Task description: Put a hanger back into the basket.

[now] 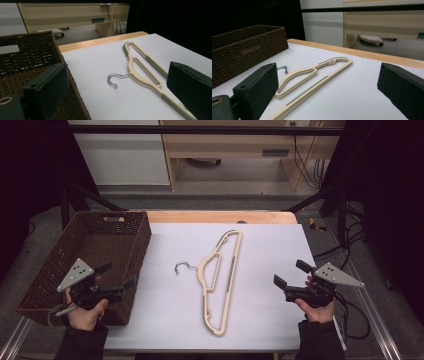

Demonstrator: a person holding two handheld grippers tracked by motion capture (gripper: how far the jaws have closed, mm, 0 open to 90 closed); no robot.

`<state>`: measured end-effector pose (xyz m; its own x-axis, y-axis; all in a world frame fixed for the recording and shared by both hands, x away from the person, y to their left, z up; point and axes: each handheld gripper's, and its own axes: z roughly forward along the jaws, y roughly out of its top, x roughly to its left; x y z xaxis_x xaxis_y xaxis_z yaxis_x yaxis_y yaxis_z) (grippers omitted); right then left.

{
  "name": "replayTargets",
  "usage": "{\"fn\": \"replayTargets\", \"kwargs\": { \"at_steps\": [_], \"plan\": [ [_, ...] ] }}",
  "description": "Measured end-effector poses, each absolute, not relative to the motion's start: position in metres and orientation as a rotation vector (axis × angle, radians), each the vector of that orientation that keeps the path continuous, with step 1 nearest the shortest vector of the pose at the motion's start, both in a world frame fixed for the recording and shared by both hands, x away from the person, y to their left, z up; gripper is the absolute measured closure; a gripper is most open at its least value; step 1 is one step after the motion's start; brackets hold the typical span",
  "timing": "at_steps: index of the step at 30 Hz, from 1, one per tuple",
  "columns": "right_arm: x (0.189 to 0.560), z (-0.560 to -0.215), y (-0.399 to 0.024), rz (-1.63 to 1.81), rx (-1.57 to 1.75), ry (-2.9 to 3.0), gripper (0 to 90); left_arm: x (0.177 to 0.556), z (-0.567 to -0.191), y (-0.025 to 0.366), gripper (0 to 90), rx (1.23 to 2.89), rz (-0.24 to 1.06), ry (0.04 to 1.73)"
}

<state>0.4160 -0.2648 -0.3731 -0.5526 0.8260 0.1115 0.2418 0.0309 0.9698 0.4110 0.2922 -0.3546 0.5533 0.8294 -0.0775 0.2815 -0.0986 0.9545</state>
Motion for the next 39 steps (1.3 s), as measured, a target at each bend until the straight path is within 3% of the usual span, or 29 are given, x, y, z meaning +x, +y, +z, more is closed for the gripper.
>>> {"fn": "replayTargets", "kwargs": {
  "at_steps": [17, 32, 39],
  "plan": [
    [0.423, -0.375, -0.242, 1.522, 1.019, 1.923, 7.5, 0.403, -0.358, 0.255, 6.0, 1.717, 0.573, 0.859],
    [0.468, -0.373, -0.168, 1.487, 0.919, 2.082, 15.3, 0.409, -0.356, 0.277, 5.1, 1.695, 0.596, 0.905],
    [0.497, -0.377, -0.127, 1.443, 0.921, 2.152, 24.0, 0.41, -0.354, 0.284, 5.0, 1.673, 0.602, 0.916]
  ]
}}
